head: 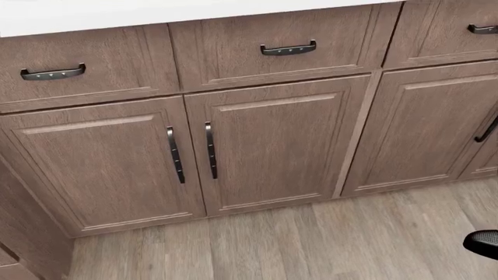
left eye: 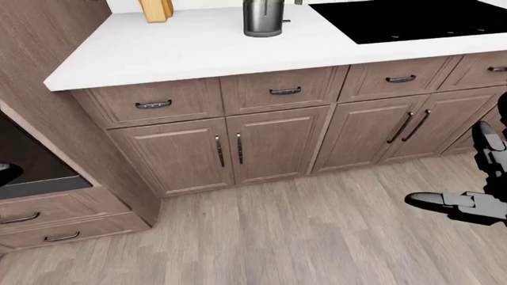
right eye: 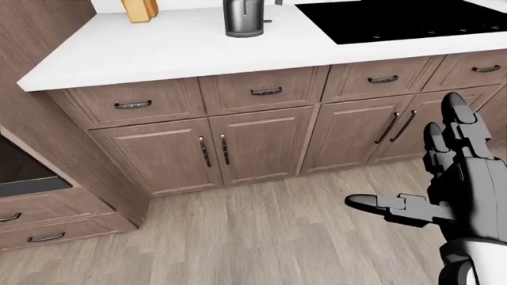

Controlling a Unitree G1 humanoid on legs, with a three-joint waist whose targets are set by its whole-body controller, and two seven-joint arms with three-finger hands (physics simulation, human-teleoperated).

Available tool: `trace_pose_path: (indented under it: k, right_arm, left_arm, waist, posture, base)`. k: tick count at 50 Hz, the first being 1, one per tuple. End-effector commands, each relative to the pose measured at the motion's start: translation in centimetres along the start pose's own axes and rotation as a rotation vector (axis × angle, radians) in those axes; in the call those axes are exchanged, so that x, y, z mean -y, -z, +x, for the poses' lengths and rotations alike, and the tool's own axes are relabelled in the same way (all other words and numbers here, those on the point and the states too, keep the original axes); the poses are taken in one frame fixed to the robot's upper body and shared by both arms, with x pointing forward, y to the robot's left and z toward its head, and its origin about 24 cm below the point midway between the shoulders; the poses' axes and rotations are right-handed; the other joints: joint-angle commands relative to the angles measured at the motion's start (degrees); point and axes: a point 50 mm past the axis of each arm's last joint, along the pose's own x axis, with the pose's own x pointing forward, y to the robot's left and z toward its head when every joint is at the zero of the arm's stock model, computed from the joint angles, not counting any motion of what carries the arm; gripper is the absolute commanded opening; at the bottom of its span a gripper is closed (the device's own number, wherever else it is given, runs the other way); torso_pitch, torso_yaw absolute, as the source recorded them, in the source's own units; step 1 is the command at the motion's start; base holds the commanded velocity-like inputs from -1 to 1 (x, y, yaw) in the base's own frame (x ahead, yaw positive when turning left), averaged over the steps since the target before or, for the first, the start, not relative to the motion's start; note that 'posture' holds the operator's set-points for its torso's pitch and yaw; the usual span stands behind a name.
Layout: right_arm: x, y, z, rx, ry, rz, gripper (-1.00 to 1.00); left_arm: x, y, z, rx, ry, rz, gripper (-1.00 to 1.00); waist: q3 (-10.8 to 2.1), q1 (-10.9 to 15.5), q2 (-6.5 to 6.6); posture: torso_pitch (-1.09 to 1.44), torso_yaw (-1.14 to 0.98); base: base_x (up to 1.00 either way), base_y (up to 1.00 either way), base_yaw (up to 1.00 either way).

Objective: Close the lid of the electric kettle.

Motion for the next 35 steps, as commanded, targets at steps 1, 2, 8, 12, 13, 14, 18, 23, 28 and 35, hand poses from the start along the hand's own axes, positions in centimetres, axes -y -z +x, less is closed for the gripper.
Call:
trace_pose_path:
  k: [1, 2, 8, 12, 13, 14, 18, 23, 28, 35]
  right_arm:
    - [0.15, -1.01, -0.19, 0.065, 0.016, -0.018, 0.96]
    - [0.13, -0.99, -0.19, 0.063, 0.016, -0.016, 0.95]
    - [0.16, -0.95, -0.21, 0.063, 0.016, -0.013, 0.96]
    - [0.17, -0.98, -0.19, 0.062, 0.014, -0.014, 0.96]
    - [0.17, -0.99, -0.19, 0.062, 0.014, -0.014, 0.96]
    - [0.15, -0.98, -0.19, 0.062, 0.014, -0.014, 0.96]
    - [0.19, -1.0, -0.19, 0.063, 0.015, -0.014, 0.96]
    - [0.15, -1.05, -0.18, 0.067, 0.014, -0.013, 0.96]
    - [0.2, -0.99, -0.19, 0.065, 0.015, -0.012, 0.96]
    - [0.19, -0.99, -0.2, 0.064, 0.016, -0.012, 0.95]
  left_arm:
    - [0.09, -1.1, -0.08, 0.067, 0.0, 0.014, 1.0]
    - [0.09, -1.1, -0.08, 0.067, 0.0, 0.014, 1.0]
    - [-0.01, -1.16, -0.04, 0.069, -0.001, 0.014, 1.0]
    - [-0.06, -1.12, 0.0, 0.069, -0.003, 0.014, 1.0]
    - [-0.12, -1.23, -0.02, 0.071, -0.004, 0.013, 1.0]
    - [-0.15, -1.24, -0.02, 0.071, -0.006, 0.014, 1.0]
    - [-0.11, -1.24, -0.02, 0.071, -0.005, 0.015, 1.0]
    - [-0.16, -1.21, -0.03, 0.07, -0.006, 0.014, 1.0]
    - [-0.12, -1.11, -0.02, 0.069, -0.005, 0.015, 1.0]
    - [-0.23, -1.13, -0.02, 0.07, -0.009, 0.015, 1.0]
  waist:
    - [-0.81, 0.0, 0.14]
    - [-0.68, -0.01, 0.12]
    - [-0.82, -0.06, 1.22]
    - [-0.99, -0.11, 1.66]
    - [-1.17, -0.06, 1.53]
    - [-0.98, 0.15, 1.44]
    - [-0.85, 0.33, 0.94]
    - [-0.64, -0.13, -1.02]
    - [-0.71, -0.11, -1.17]
    - [-1.25, -0.46, 4.7]
  posture:
    - [0.0, 0.0]
    - [0.0, 0.0]
    - [0.0, 0.0]
    - [0.0, 0.0]
    - [0.0, 0.0]
    - [0.0, 0.0]
    - [0.0, 0.0]
    - [0.0, 0.0]
    - [0.0, 0.0]
    - [0.0, 0.0]
  base:
    - [0.02, 0.02, 0.0]
    - [0.03, 0.02, 0.0]
    - [0.09, 0.02, 0.0]
    - [0.09, 0.03, 0.0]
    - [0.1, 0.02, 0.0]
    - [0.09, 0.03, 0.0]
    - [0.09, 0.03, 0.0]
    - [0.09, 0.03, 0.0]
    - [0.09, 0.02, 0.0]
    - [0.09, 0.03, 0.0]
